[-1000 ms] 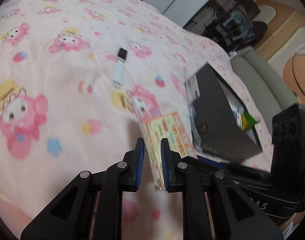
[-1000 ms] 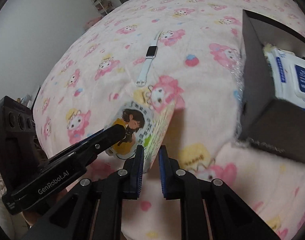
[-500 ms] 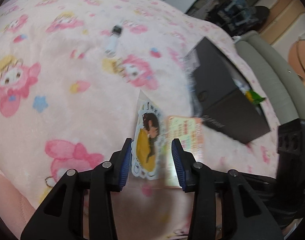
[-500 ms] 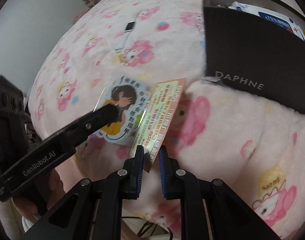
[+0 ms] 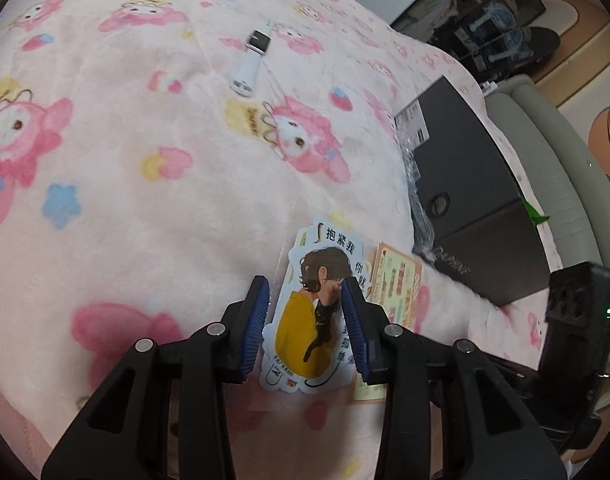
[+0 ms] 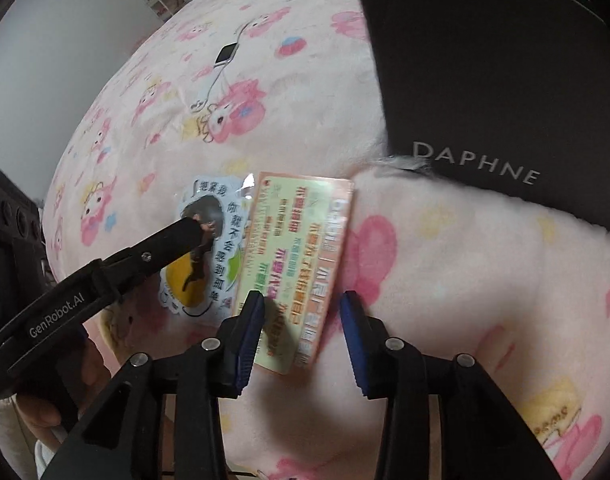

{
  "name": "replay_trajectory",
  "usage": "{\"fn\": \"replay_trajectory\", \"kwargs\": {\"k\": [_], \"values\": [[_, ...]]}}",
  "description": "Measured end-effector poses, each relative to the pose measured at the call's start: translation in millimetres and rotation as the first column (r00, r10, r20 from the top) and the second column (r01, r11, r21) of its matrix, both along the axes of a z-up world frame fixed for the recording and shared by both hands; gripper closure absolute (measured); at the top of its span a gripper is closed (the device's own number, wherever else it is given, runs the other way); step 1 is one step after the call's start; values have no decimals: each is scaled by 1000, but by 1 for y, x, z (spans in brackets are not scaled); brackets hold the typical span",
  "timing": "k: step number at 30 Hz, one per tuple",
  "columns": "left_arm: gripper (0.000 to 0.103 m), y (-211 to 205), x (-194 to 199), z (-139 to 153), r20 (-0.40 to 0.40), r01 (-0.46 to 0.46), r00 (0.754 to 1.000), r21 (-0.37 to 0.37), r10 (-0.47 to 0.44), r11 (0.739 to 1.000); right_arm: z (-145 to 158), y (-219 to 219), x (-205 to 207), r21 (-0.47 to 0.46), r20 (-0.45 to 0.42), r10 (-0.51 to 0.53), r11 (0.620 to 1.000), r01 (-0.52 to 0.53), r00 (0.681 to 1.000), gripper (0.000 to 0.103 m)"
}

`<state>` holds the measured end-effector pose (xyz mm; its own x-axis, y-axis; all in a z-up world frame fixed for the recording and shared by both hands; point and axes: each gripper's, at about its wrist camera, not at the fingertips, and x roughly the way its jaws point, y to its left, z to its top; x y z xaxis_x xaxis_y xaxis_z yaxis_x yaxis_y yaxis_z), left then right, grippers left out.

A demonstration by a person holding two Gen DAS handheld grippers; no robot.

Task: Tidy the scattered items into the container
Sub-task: 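Lift the held cards and carry them toward the DAPHNE box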

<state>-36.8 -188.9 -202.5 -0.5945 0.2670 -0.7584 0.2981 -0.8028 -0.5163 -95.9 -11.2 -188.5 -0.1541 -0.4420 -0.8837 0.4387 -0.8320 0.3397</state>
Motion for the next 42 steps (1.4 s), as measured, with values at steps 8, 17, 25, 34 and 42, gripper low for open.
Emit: {"fn": "replay_trajectory", "kwargs": {"k": [8,17,25,34,42], "values": [[68,28,17,11,-10,89,996,23,-89,996,21,9,16,-55,-40,35,998,-37,999,81],[78,52,26,21,-9,101,995,13,-101,995,30,27,23,-88,-48,25,996,-29,999,88],[78,75,27,44,-41,132,990,3,-132,991,44,39,25,-130,-58,11,991,-18,998,88],[79,96,19,72,-78,154,985,-29,-156,988,66,64,26,-191,-85,-15,982,-2,996,88],[79,114,12,91,-99,177,978,-60,-182,982,80,83,24,-232,-103,-49,973,24,993,88]]}}
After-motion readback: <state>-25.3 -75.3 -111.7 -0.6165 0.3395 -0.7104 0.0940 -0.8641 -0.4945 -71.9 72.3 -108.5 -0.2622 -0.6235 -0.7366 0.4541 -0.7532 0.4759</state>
